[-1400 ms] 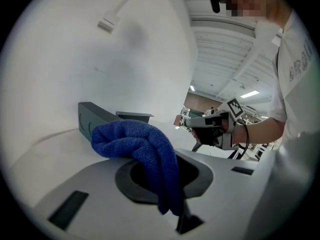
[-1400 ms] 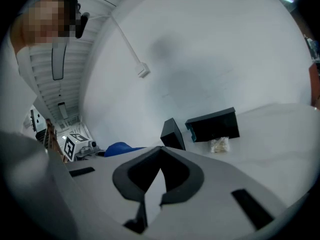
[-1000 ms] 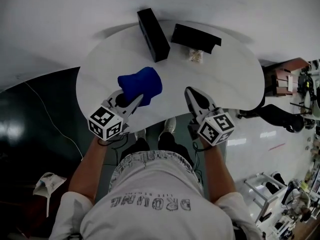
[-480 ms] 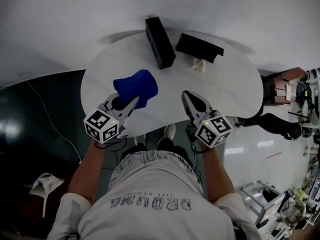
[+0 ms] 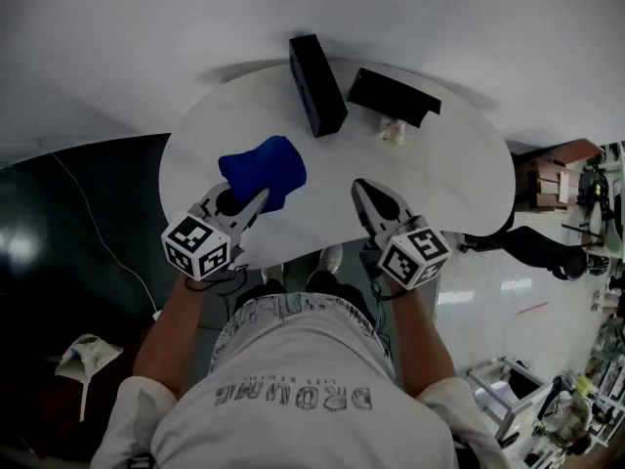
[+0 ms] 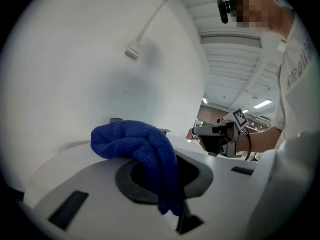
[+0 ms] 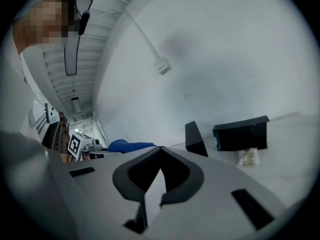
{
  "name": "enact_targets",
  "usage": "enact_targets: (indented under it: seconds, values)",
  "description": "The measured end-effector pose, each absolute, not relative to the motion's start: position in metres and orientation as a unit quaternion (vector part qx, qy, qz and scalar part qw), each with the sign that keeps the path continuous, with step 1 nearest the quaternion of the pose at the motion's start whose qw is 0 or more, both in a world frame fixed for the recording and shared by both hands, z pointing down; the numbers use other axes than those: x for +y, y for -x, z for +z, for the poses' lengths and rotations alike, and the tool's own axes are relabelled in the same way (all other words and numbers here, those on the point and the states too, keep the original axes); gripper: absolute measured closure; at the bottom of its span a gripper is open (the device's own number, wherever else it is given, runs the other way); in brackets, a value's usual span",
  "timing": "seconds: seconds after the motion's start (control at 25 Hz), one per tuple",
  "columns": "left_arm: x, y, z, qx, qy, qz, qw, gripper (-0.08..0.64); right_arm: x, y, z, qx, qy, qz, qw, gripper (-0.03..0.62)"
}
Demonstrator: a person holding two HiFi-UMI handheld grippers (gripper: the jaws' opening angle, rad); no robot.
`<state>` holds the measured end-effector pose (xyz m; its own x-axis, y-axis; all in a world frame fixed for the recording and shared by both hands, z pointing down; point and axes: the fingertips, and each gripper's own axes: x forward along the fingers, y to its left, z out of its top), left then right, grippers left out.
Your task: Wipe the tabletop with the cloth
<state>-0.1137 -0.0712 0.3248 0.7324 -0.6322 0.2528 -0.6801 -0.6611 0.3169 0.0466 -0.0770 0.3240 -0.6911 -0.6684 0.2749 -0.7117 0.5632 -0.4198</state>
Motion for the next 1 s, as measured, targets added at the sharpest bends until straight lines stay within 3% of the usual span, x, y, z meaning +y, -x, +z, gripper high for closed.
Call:
enact_targets:
  seconds: [1.0]
  values:
    - [-0.0766,0.1083,0.3258,-0.361,-0.908,0.061,0.203,0.494,-0.0826,-0.0468,0.3314,-0.883,-0.383,0.268,0.052,0.584]
